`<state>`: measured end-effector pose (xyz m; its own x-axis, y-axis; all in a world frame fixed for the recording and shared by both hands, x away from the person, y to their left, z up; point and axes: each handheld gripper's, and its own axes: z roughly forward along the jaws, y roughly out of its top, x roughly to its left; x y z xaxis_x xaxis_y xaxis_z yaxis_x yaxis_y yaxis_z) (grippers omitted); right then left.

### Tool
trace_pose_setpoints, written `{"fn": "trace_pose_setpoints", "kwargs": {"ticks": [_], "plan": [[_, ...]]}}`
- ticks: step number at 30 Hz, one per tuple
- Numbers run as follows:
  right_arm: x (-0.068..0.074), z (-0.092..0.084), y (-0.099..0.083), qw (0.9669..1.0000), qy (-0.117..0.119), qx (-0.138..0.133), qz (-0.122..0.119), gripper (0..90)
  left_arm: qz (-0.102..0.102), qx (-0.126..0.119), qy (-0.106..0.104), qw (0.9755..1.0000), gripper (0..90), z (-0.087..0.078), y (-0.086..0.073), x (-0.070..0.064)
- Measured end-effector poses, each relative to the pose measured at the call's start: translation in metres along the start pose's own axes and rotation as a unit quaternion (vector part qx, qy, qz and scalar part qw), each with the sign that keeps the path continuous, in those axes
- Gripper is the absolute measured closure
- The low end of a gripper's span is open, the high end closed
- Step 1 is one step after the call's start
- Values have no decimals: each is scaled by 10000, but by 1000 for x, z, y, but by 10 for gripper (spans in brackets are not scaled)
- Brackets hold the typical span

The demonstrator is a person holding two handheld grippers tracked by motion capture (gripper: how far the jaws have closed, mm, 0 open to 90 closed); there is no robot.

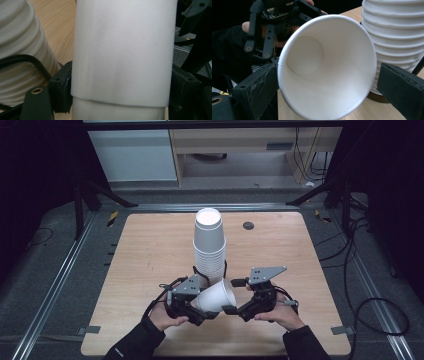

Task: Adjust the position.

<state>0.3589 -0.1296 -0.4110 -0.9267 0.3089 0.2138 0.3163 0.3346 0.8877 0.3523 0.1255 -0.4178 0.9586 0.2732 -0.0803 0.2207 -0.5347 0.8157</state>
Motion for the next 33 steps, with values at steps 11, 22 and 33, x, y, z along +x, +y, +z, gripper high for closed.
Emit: {"fn": "trace_pose_setpoints", "kwargs": {"ticks": [11, 22, 33], "plan": [[-1, 6, -2, 10000, 19, 35, 18, 38, 41, 24, 64, 10000, 216, 3, 0, -2], [-2, 6, -2, 10000, -16, 52, 52, 25, 81, -38, 10, 10000, 217, 0, 1, -2], [-1, 12, -3, 9998, 185, 69, 47, 18, 179, -35, -53, 9998, 217, 3, 3, -7]]}}
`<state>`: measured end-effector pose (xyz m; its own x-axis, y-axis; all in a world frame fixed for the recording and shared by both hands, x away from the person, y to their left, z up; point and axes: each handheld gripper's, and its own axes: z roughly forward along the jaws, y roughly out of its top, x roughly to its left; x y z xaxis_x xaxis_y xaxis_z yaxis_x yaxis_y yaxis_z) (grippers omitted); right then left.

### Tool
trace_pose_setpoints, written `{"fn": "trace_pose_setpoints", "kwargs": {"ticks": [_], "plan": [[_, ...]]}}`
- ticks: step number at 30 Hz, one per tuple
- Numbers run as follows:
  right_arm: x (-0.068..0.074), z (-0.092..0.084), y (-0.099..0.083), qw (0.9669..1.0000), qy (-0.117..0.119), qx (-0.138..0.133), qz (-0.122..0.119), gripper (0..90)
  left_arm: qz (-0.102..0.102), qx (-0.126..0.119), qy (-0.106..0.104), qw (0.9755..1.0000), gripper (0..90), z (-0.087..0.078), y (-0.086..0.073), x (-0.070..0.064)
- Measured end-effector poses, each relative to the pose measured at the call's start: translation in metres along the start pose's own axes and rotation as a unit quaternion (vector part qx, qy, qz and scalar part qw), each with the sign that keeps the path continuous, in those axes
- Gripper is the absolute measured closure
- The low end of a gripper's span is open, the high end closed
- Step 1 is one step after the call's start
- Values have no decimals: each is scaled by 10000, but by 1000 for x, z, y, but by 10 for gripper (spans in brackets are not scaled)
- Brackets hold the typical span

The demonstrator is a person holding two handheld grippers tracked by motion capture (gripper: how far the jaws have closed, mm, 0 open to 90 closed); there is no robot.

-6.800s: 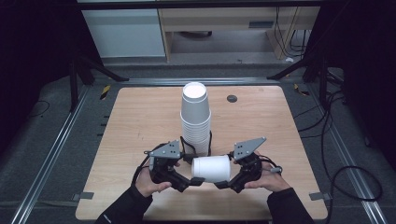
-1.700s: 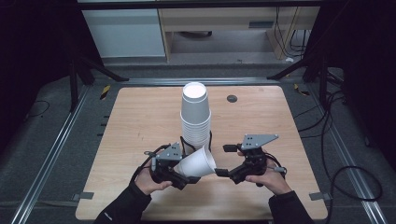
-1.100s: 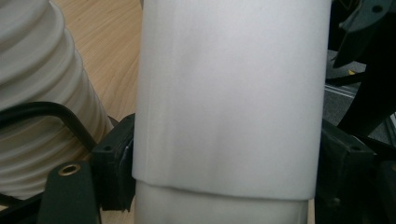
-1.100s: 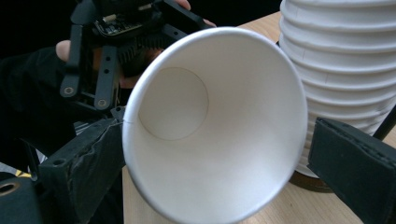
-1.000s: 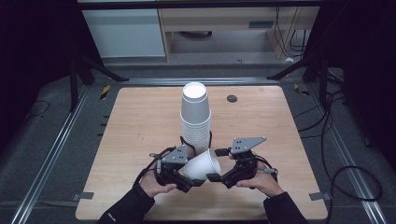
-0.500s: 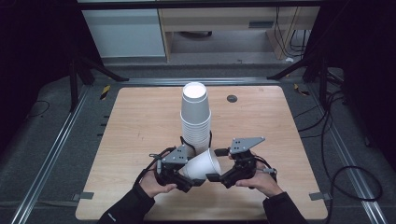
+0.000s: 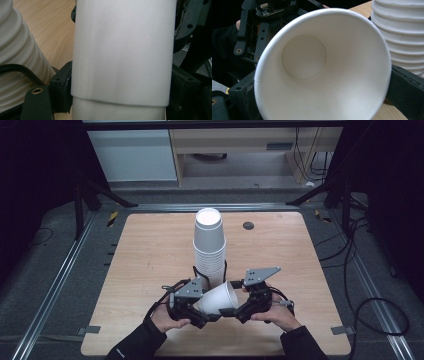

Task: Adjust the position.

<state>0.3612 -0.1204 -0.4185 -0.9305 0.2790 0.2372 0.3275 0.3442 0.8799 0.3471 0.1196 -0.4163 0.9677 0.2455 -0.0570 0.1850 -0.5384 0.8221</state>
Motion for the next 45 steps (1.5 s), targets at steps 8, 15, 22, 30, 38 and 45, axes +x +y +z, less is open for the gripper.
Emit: {"fn": "trace_pose_setpoints", "kwargs": {"ticks": [8, 15, 22, 30, 38, 45], "plan": [[-2, 3, -2, 9998, 163, 5, 62, 27, 21, 43, -36, 10000, 217, 2, 0, -1], [-2, 3, -2, 9999, 139, 58, 35, 43, 23, 95, -47, 9999, 214, 4, 0, -1], [-1, 0, -1, 9998, 174, 8, 9, 71, 7, 89, -103, 9999, 206, 3, -1, 1], [-1, -2, -1, 9998, 191, -49, 25, 90, -32, 59, -106, 9999, 198, 3, -1, 2], [-1, -2, -1, 9998, 173, -55, 30, 92, -20, 67, -76, 9999, 193, 2, -1, 2], [-2, -6, 0, 9999, 109, -113, 49, 93, -119, 71, 9, 9999, 162, 0, -1, 4]]}}
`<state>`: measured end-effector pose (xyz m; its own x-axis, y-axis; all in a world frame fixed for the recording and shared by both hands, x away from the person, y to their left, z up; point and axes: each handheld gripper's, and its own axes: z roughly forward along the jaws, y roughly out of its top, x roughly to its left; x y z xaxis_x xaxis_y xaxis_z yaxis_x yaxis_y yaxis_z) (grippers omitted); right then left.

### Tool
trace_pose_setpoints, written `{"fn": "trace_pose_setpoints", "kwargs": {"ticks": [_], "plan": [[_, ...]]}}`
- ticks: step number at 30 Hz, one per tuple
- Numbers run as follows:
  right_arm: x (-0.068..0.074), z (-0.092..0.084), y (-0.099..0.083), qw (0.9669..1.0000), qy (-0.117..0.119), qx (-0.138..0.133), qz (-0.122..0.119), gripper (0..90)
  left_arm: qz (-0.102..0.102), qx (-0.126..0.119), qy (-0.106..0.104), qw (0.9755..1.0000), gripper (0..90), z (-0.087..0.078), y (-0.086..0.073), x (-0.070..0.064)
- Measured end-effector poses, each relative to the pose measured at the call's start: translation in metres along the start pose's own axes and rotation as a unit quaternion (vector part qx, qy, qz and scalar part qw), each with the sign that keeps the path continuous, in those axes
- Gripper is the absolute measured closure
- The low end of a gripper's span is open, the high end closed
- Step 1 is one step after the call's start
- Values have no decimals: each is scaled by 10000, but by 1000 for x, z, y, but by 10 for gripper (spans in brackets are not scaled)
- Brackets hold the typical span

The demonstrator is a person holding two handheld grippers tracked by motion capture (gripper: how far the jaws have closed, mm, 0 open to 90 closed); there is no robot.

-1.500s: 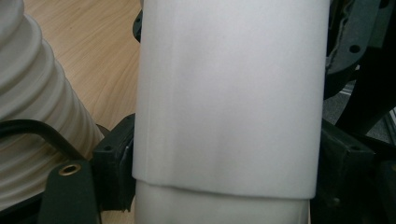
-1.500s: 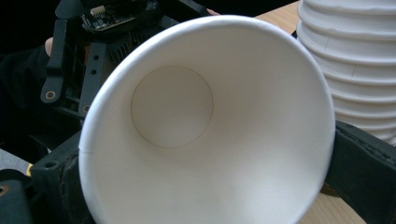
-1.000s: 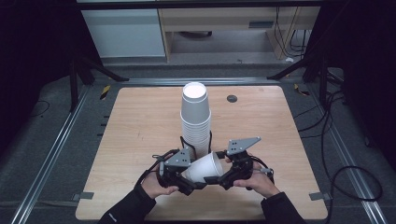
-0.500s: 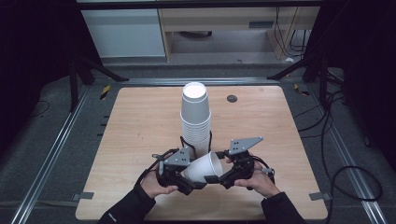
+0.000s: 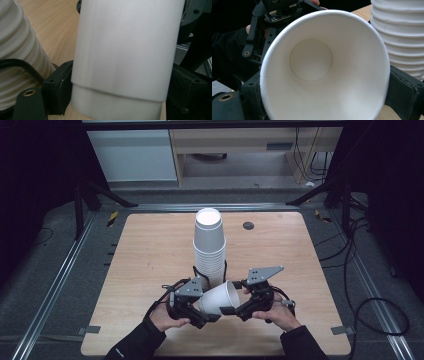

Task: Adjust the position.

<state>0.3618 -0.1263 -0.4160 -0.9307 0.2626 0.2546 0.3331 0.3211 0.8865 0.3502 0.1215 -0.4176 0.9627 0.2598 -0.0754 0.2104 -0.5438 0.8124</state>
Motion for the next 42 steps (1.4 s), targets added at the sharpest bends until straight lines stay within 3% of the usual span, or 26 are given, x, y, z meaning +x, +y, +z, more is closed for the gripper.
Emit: {"fn": "trace_pose_setpoints", "kwargs": {"ticks": [4, 9, 14, 21, 34, 42], "plan": [[-1, -6, 3, 9999, -91, -16, -62, 92, -33, 16, 91, 10000, 145, -4, -1, 2], [-2, -13, 9, 9990, -316, 154, -261, 92, -78, 67, 205, 9997, 132, -11, -2, 7], [-5, -13, 16, 9985, -348, 274, -331, 92, -103, 81, 273, 9995, 129, -15, -3, 9], [-7, -7, 28, 9950, -467, 674, -562, 92, -53, 181, 370, 9991, 114, -14, -3, 9], [-1, 14, 42, 9878, -365, 1231, -878, 91, 11, 335, 346, 9988, 117, -7, -2, 8], [1, 26, 43, 9860, -270, 1381, -896, 91, 59, 427, 302, 9986, 124, -3, -2, 7]]}}
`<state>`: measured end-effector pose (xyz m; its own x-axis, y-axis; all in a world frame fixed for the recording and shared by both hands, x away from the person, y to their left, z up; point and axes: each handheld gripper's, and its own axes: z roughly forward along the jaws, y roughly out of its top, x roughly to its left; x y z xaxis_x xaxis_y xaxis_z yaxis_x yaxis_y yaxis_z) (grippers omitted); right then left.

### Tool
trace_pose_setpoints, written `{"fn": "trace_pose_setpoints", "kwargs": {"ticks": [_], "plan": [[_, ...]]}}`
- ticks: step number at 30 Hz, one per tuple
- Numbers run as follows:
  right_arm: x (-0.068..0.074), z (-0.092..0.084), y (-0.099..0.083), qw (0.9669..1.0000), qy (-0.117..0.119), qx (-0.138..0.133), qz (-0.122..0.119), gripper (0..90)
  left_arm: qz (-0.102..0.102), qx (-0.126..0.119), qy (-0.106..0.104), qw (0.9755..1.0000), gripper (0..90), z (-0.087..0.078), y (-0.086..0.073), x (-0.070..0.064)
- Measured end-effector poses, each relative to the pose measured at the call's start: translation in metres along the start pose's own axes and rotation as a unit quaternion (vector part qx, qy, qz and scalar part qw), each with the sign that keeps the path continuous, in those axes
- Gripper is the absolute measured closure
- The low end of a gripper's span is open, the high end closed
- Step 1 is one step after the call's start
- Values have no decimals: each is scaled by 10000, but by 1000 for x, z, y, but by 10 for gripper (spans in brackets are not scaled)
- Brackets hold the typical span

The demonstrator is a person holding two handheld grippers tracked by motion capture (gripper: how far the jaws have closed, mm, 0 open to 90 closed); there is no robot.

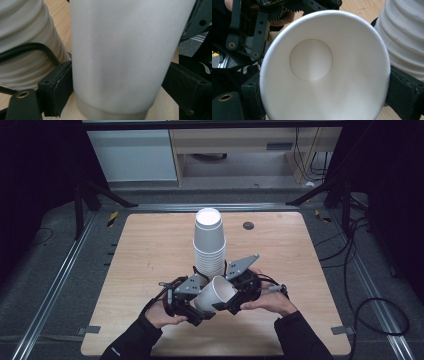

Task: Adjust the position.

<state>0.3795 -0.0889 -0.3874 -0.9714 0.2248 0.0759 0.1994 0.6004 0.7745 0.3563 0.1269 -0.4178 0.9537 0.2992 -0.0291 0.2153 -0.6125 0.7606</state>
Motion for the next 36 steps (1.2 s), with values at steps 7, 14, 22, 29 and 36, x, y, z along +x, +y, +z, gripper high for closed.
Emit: {"fn": "trace_pose_setpoints", "kwargs": {"ticks": [7, 14, 22, 29, 36], "plan": [[2, 4, 4, 10000, 71, 33, -37, 90, 22, 42, 16, 10000, 162, 2, 1, -1], [2, 5, 3, 9999, 137, 40, 7, 82, 16, 60, -20, 10000, 215, 3, 0, -1], [1, 4, 0, 9998, 197, -73, 45, 49, 28, 7, -52, 10000, 220, 2, 0, -2], [2, -6, -2, 9993, 133, -336, 112, 34, -7, -44, -38, 10000, 219, 0, 0, 0], [2, -26, -10, 9975, -47, -656, 265, 27, -105, -188, 29, 9998, 219, -4, -1, 2]]}}
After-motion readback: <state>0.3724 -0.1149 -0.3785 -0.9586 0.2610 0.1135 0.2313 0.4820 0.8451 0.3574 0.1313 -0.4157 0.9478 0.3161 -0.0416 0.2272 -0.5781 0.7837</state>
